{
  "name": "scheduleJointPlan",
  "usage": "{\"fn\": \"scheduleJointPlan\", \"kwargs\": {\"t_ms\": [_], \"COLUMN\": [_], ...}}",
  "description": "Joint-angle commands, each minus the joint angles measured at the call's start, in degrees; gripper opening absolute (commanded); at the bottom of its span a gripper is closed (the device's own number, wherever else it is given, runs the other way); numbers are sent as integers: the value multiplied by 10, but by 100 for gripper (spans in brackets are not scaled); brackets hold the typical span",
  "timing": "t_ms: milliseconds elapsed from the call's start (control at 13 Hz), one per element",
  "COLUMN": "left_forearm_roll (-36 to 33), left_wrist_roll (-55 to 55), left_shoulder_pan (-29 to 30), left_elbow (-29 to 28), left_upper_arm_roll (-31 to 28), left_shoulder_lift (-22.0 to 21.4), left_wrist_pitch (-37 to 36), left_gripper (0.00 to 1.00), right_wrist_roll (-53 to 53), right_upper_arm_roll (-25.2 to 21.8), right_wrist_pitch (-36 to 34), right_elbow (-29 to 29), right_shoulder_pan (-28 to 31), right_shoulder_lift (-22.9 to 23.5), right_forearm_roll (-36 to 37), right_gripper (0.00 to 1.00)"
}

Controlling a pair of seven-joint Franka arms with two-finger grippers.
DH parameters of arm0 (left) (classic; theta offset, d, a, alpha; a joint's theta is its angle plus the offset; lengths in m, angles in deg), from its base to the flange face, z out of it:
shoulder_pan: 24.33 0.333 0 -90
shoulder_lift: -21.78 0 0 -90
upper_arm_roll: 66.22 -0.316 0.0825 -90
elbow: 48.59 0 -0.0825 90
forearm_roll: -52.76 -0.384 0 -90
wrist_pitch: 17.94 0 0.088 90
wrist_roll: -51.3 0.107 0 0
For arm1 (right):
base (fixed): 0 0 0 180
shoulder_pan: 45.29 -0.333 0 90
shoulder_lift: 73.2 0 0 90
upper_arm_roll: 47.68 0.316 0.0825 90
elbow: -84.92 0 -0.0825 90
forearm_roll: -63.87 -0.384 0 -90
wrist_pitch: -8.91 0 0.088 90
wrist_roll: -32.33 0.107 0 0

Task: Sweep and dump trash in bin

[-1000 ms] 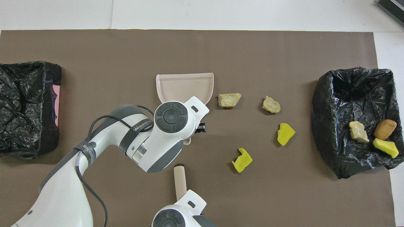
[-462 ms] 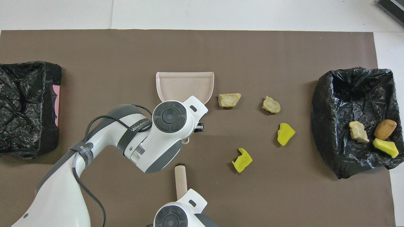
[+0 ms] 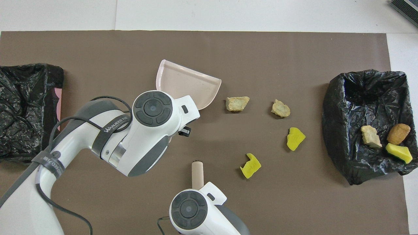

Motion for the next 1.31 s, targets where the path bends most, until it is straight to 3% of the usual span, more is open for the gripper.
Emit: {"fn": "scheduleJointPlan", "kwargs": {"t_ms": [0, 385, 692, 1000, 1231], "left_forearm_roll": [3, 20, 20, 20, 20], "left_wrist_roll": [123, 382, 594, 653, 655], "left_shoulder_pan": [3, 29, 37, 19, 13], "left_elbow": [0, -3, -31, -86, -123], "left_upper_arm_roll": [-26, -61, -75, -73, -73], "left_shoulder_lift": [-34, -40, -62, -76, -84], "left_wrist_pitch": [-36, -67, -71, -42, -1], "left_gripper": [0, 0, 0, 0, 0], "right_wrist_roll": [-28, -33, -143, -197, -237], "right_upper_arm_roll": [-1, 0, 1, 1, 1], "right_wrist_pitch": [-48, -116, -133, -95, -79], "right_elbow": [-7, -13, -24, -30, -72], "right_shoulder_pan": [47, 167, 260, 353, 417], "right_shoulder_lift": [-46, -61, -65, -49, -66], "right_forearm_roll": [1, 78, 158, 213, 253], "right_gripper": [0, 0, 0, 0, 0]}}
